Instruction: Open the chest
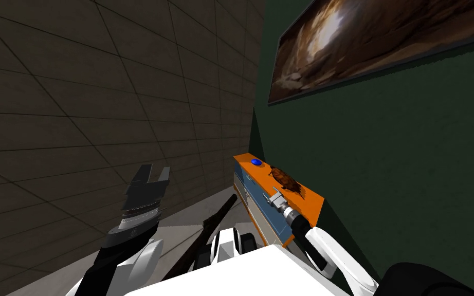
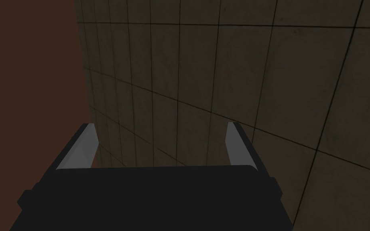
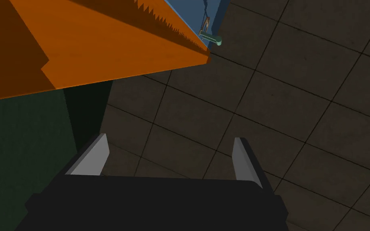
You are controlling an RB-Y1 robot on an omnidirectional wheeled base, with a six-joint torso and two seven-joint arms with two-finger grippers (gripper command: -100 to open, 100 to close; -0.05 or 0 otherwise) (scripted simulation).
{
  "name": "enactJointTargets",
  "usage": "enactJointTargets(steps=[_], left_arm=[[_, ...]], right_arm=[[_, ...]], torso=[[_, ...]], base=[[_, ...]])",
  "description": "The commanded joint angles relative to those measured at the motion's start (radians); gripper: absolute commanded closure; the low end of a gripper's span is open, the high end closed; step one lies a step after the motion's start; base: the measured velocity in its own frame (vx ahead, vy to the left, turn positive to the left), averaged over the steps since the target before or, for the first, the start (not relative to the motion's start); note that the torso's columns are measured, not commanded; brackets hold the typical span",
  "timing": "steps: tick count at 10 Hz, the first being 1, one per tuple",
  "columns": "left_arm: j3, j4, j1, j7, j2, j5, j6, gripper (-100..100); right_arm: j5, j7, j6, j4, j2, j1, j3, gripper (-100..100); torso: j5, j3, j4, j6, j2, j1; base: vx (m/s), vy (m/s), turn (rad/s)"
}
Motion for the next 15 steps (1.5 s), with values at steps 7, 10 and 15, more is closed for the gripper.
enactJointTargets(steps=[7,10,15], left_arm=[[0.0,0.0,0.0,0.0,0.0,0.0,0.0,0],[0.0,0.0,0.0,0.0,0.0,0.0,0.0,0],[0.0,0.0,0.0,0.0,0.0,0.0,0.0,0]], right_arm=[[0.232,0.171,0.108,0.137,-0.182,0.062,-0.019,-100],[0.283,0.209,0.133,0.17,-0.221,0.076,-0.022,-100],[0.394,0.291,0.186,0.237,-0.306,0.106,-0.029,-100]], torso=[[0.0,0.002,0.001,0.0,0.003,-0.001],[0.001,0.0,0.0,0.0,0.0,0.005],[0.001,0.0,0.0,0.0,0.0,0.002]], base=[[0.109,0.127,0.089],[0.084,0.096,0.081],[0.104,0.104,0.068]])
